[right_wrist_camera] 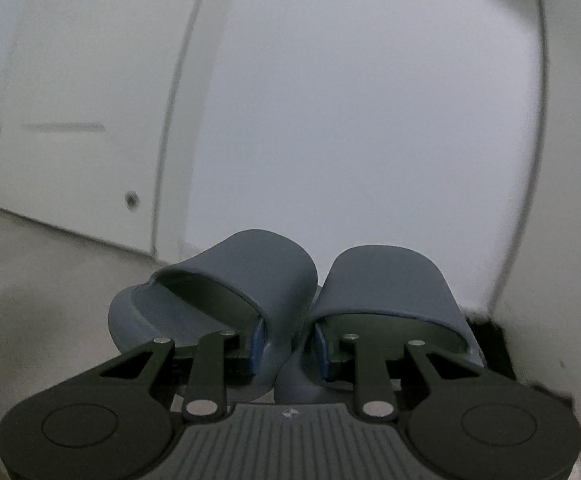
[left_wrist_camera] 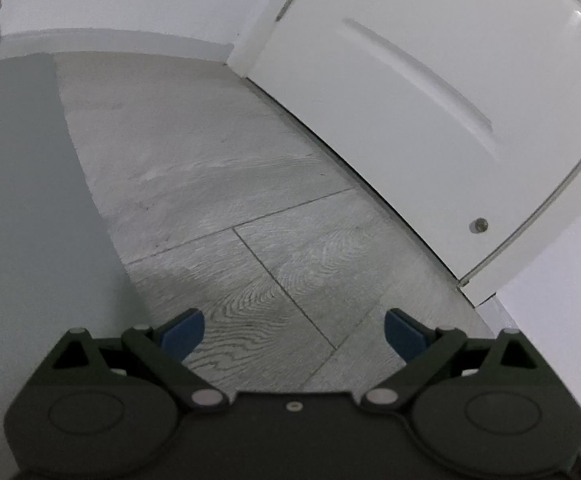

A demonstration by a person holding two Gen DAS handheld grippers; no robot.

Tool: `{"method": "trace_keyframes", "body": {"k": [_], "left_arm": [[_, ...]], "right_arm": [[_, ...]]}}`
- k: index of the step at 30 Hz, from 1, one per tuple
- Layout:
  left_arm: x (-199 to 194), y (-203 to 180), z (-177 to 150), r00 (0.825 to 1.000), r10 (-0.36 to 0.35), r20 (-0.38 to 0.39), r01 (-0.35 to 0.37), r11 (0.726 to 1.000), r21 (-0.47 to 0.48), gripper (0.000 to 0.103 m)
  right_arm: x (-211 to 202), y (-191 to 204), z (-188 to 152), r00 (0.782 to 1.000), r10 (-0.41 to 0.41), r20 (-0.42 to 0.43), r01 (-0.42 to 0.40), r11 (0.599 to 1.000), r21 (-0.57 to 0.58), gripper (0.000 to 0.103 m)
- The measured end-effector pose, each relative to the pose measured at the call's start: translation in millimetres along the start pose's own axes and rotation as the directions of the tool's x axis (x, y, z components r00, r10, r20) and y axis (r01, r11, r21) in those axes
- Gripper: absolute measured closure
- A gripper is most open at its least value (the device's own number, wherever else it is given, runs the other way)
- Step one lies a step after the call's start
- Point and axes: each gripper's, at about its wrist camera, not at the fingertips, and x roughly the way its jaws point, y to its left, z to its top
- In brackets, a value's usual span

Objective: Organize scattered shoes
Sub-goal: 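Lift and carry the grey slides toward the shoe row with the right tool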

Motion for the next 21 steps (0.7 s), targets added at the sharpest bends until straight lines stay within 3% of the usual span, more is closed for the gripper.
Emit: {"method": "trace_keyframes", "body": {"k": [4,9,12,16,21], "left_arm": [[-6.0,-4.0,-2.0,0.999,0.021,0.03,-0.021,1.0,0.002,0.005],[-14.7,-12.5,-4.8,0.993,0.085,0.077,-0.086,0.996,0.022,0.005],[-24.3,-17.2,-9.3,0.992,0.09,0.093,-0.094,0.995,0.041,0.005],[-33.2,-25.8,-17.5,0.992,0.09,0.088,-0.097,0.992,0.08,0.005],[-30.2,-36.2,-17.4,0.993,0.096,0.073,-0.105,0.985,0.138,0.005]], "right_arm": [[-3.8,-25.1,-37.2,0.996,0.01,-0.088,-0.003,0.998,0.07,0.075],[2.4,-31.5,-51.3,0.991,0.07,-0.117,-0.056,0.992,0.115,0.075],[9.5,-42.4,-52.1,0.987,0.113,-0.117,-0.086,0.972,0.22,0.074],[19.9,-52.6,-63.2,0.983,0.083,-0.165,-0.033,0.957,0.287,0.07],[23.7,-53.6,-78.5,0.963,0.053,-0.264,0.031,0.953,0.303,0.067]]}}
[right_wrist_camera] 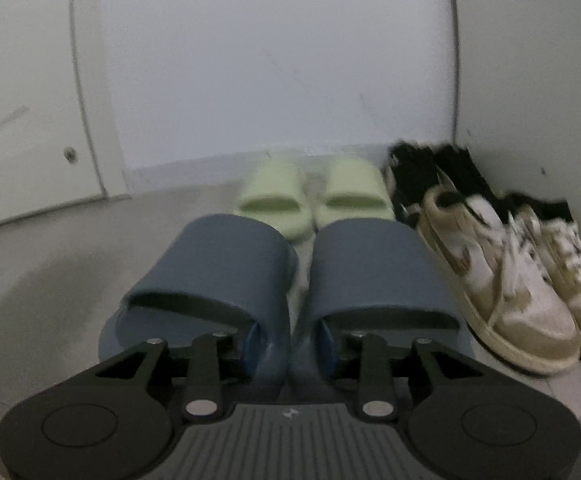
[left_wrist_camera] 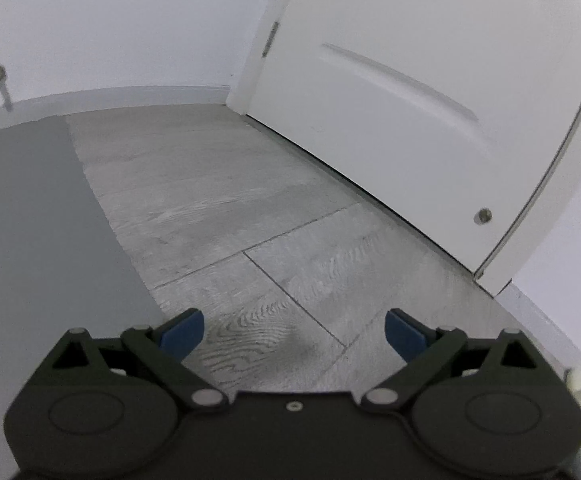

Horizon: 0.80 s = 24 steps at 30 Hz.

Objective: Organize scattered shoes
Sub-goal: 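Lift and carry the grey slides toward the shoe row with the right tool, then lower the grey slides in front of the green slides and open the right tool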

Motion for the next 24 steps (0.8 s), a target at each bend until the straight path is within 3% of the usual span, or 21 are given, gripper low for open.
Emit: {"method": "trace_keyframes", "body": {"k": [8,15,18,20,24], "left_arm": [[1.8,2.4,0.2,1.0,-0.005,-0.013,0.005,1.0,-0.016,0.005],[3.6,0.9,1.8,1.0,-0.01,-0.02,0.009,1.0,-0.01,0.005],[3.0,-0.5,1.5,1.0,-0.01,-0.017,0.01,1.0,0.0,0.005],[2.7,-0.6,1.0,1.0,-0.01,-0.016,0.01,1.0,0.002,0.004],[1.2,-2.0,0.2,1.0,-0.007,-0.005,0.007,1.0,0.014,0.004]], "right_arm": [[28.4,0.3,-10.5,0.988,-0.085,-0.127,0.082,0.996,-0.031,0.066],[37.1,2.7,-10.6,0.981,-0.106,-0.163,0.096,0.993,-0.069,0.063],[36.1,-1.6,-4.6,0.971,-0.098,-0.22,0.093,0.995,-0.034,0.058],[35.3,-9.0,-2.0,0.96,-0.089,-0.266,0.097,0.995,0.016,0.049],[24.7,-16.7,4.2,0.952,-0.08,-0.296,0.111,0.99,0.088,0.043]]}}
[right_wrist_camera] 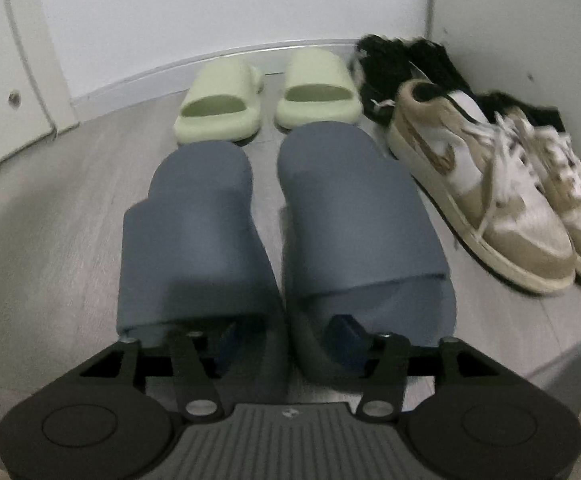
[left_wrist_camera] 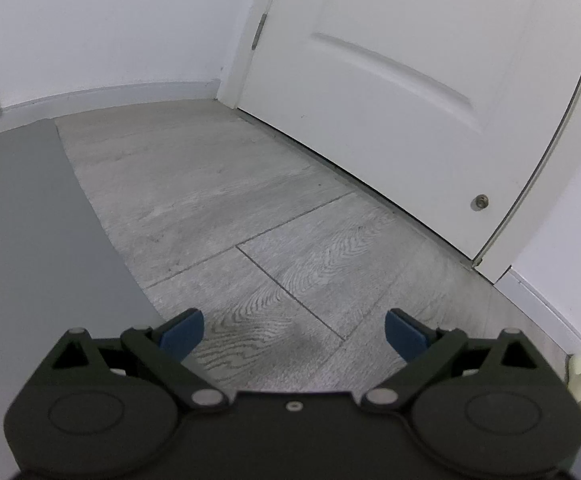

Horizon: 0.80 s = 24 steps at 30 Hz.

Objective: Organize scattered shoes
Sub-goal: 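Lower the grey slides in front of the green slides and open the right tool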

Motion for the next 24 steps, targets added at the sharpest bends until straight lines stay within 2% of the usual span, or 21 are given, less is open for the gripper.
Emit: {"method": "trace_keyframes", "body": {"k": [2,5,6,8,11,13,15,17,20,24], "left_arm": [[-3.0,-5.5,-1.2,1.0,0.0,0.01,-0.001,1.0,0.021,0.004],[-6.3,-17.7,-2.2,1.0,-0.014,0.02,0.013,0.998,0.064,0.004],[-7.3,-23.3,-3.0,0.999,-0.024,0.021,0.022,0.996,0.083,0.004],[-9.4,-34.0,-4.8,0.999,-0.046,0.022,0.043,0.993,0.109,0.004],[-12.0,-45.7,-7.2,0.997,-0.077,0.017,0.074,0.989,0.124,0.003],[-11.2,-56.6,-11.3,0.993,-0.115,-0.005,0.115,0.985,0.13,0.003],[-10.2,-64.9,-14.7,0.992,-0.127,-0.019,0.129,0.98,0.153,0.003],[-9.9,-71.9,-17.5,0.99,-0.139,-0.028,0.142,0.975,0.173,0.003],[-9.4,-77.5,-19.0,0.986,-0.159,-0.039,0.164,0.97,0.178,0.003],[-13.1,-86.8,-21.8,0.984,-0.175,-0.033,0.179,0.969,0.173,0.003]], "right_arm": [[-7.7,4.4,1.0,1.0,-0.01,0.008,0.01,1.0,0.005,0.043],[-10.3,26.1,-0.3,1.0,0.011,0.014,-0.009,0.997,-0.072,0.042],[-10.6,34.1,-1.7,1.0,0.019,0.016,-0.017,0.994,-0.11,0.04],[-12.8,49.4,-4.0,0.999,0.026,0.025,-0.021,0.982,-0.187,0.027],[-19.3,70.7,-0.2,0.998,-0.039,0.056,0.052,0.963,-0.266,0.026],[-22.9,78.0,4.2,0.992,-0.095,0.079,0.113,0.957,-0.266,0.026],[-28.7,79.8,7.4,0.988,-0.109,0.106,0.132,0.96,-0.248,0.026],[-34.8,83.5,11.6,0.989,-0.035,0.142,0.066,0.973,-0.223,0.018],[-22.4,101.1,14.9,0.987,0.039,0.154,-0.004,0.975,-0.22,0.013],[10.6,130.8,16.8,0.994,0.005,0.112,0.021,0.974,-0.224,0.013]]}}
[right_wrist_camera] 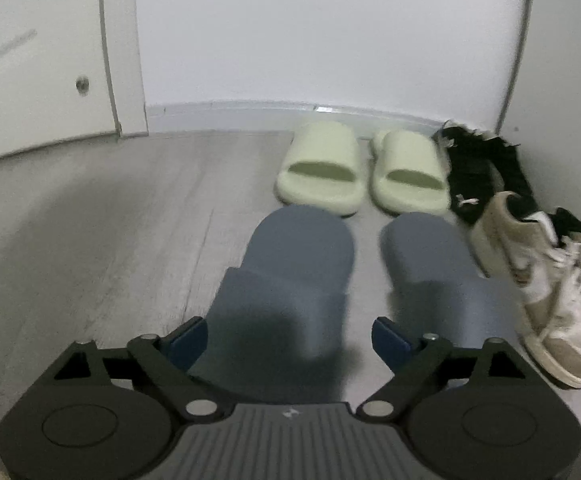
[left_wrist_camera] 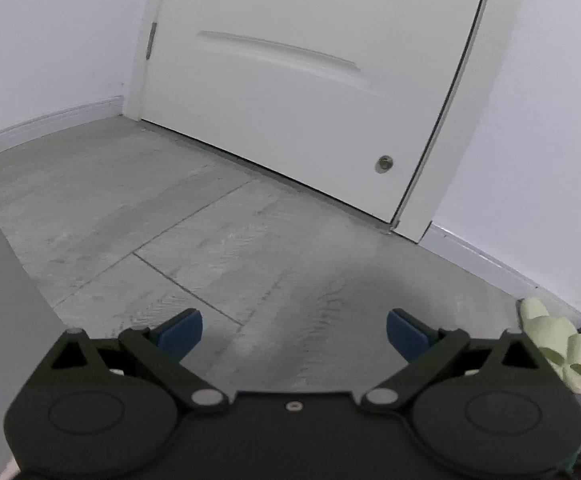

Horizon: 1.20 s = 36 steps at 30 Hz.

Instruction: Organize scattered shoes

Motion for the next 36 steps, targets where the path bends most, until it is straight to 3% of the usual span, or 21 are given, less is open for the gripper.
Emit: {"method": "trace_keyframes", "body": {"k": [6,13,18,20,23,26,29,36], "left_arm": [[-7.5,-18.9,-2.6,0.999,-0.032,0.011,0.031,0.998,0.047,0.003],[-20.4,-43.7,0.6,0.993,-0.111,0.038,0.106,0.988,0.115,0.003],[-38.3,-66.4,-2.7,0.988,-0.068,0.139,0.041,0.981,0.191,0.002],[-42.5,-73.0,-3.0,0.987,-0.069,0.144,0.038,0.978,0.203,0.002],[-45.6,-84.3,-0.8,0.987,-0.133,0.092,0.111,0.97,0.216,0.002],[-50.8,-98.0,-1.0,0.988,-0.143,0.063,0.125,0.965,0.23,0.002],[-57.7,-116.4,-0.3,0.988,-0.156,0.004,0.15,0.956,0.25,0.002],[-80.3,-136.2,-0.3,0.978,-0.197,-0.068,0.208,0.943,0.258,0.002]], "right_arm": [[10.4,6.7,-2.9,0.999,-0.037,0.024,0.039,0.996,-0.086,0.01],[3.7,-19.2,-10.0,0.99,-0.134,0.048,0.139,0.982,-0.125,0.011],[4.6,-35.4,-10.5,0.984,-0.172,0.04,0.175,0.98,-0.096,0.011],[-1.5,-44.9,-8.8,0.986,-0.157,0.059,0.162,0.983,-0.089,0.01],[-31.0,-64.8,-4.2,0.989,-0.072,0.127,0.073,0.997,-0.004,0.009],[-67.6,-84.2,1.7,0.984,0.005,0.176,-0.022,0.995,0.094,0.0],[-102.7,-93.5,8.9,0.98,0.059,0.19,-0.087,0.986,0.145,0.0],[-175.5,-93.5,14.1,0.968,0.056,0.243,-0.097,0.982,0.161,0.0]]}}
